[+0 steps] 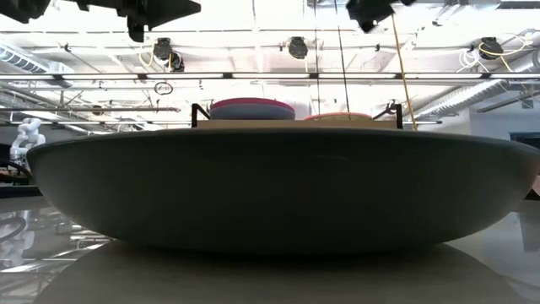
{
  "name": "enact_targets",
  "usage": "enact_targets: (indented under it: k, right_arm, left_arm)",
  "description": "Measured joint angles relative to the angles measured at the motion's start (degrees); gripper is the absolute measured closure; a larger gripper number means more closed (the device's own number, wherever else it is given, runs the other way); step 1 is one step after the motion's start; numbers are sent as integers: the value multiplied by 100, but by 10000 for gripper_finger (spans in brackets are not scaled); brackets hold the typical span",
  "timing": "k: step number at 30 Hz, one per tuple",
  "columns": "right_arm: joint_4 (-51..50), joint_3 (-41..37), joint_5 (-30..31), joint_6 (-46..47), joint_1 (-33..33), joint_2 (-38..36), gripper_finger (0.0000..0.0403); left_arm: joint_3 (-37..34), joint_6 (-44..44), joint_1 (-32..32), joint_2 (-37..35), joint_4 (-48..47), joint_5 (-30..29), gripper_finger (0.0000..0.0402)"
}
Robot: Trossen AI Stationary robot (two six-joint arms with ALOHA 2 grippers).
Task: Place and stack plates onto a shelf
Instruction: Stack the light orange plate on top of the pink plate on the shelf
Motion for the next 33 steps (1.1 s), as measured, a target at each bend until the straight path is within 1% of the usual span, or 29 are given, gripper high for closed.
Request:
enact_targets:
  k: [2,4,7,9,14,17,18,20,23,25,33]
  right_arm:
    - [-327,-15,-721,111,39,234,303]
    - [-624,-135,-1318,270,103,415,303]
    - [-1009,-477,-1945,474,251,591,303]
    - [-990,-835,-2168,548,386,639,303]
    - [-366,-1766,-2146,620,641,645,303]
    - [91,-2217,-2124,764,676,643,303]
    - [195,-2340,-2077,813,675,643,303]
    - [350,-2525,-1791,873,665,645,303]
    - [447,-2688,-1384,852,665,643,303]
    - [442,-2750,-1221,819,665,644,303]
    - [571,-2817,-1219,871,665,643,306]
  left_arm:
    - [0,-21,0,-2,0,0,247]
    - [0,-82,0,-2,-26,1,247]
    - [0,-138,0,0,-156,4,247]
    - [0,-149,0,-2,-206,4,247]
    - [0,-252,17,-2,-293,4,247]
    - [0,-275,15,-2,-297,3,247]
    - [0,-293,15,-2,-297,4,247]
    - [0,-322,15,0,-300,3,247]
    - [2,-359,15,5,-304,4,247]
    - [2,-373,15,5,-306,4,247]
    - [4,-417,15,5,-497,3,247]
